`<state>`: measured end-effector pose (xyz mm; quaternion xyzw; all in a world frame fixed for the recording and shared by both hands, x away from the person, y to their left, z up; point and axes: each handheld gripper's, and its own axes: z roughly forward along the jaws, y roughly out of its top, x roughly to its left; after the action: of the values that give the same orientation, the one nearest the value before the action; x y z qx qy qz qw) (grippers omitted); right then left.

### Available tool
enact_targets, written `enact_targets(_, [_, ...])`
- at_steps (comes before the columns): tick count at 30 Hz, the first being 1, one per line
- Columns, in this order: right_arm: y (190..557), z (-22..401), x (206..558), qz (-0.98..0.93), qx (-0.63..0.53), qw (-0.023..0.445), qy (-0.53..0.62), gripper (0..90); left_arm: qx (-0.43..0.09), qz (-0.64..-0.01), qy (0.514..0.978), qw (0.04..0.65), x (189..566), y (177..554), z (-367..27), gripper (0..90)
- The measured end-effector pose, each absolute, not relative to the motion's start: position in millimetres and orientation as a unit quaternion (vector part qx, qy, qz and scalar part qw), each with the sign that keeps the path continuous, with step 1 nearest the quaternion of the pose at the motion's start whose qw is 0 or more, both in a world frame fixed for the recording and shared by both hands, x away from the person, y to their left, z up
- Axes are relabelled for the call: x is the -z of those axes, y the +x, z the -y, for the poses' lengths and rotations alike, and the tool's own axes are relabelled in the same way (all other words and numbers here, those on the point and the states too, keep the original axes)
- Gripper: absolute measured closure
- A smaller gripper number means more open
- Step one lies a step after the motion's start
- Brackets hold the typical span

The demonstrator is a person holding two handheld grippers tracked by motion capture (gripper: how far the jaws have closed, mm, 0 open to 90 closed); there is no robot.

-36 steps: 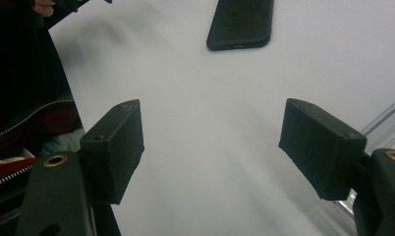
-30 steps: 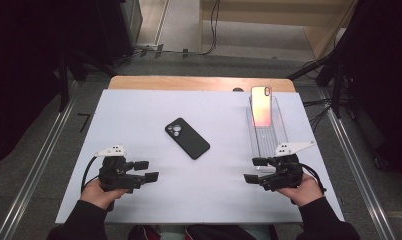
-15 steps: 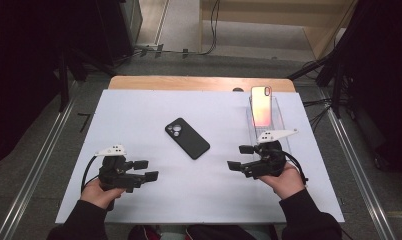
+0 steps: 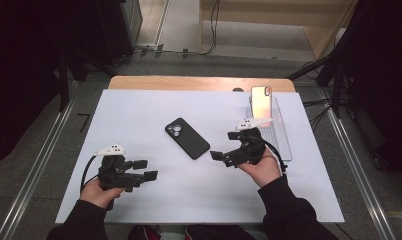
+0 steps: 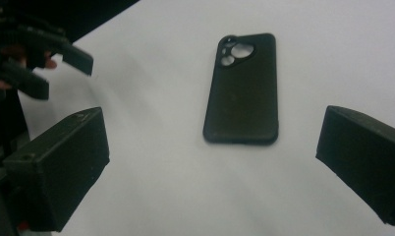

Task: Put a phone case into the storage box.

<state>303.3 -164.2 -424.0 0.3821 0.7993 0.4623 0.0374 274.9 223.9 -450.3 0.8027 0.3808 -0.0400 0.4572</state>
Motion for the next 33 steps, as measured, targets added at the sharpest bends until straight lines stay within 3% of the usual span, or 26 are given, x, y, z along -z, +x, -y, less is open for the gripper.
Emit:
enact_targets(18, [341.6, 125.3, 428.1, -0.787, -0.443, 0.079, 0.421, 0.0, 0.040, -0.387, 0.800, 0.457, 450.6, 275.8, -225.8, 29.0])
enact_targets(33, [366.7, 92.3, 441.6, -0.783, -0.440, 0.087, 0.431, 0.0, 0.039, -0.388, 0.799, 0.457, 451.2, 277.0, -227.5, 29.0])
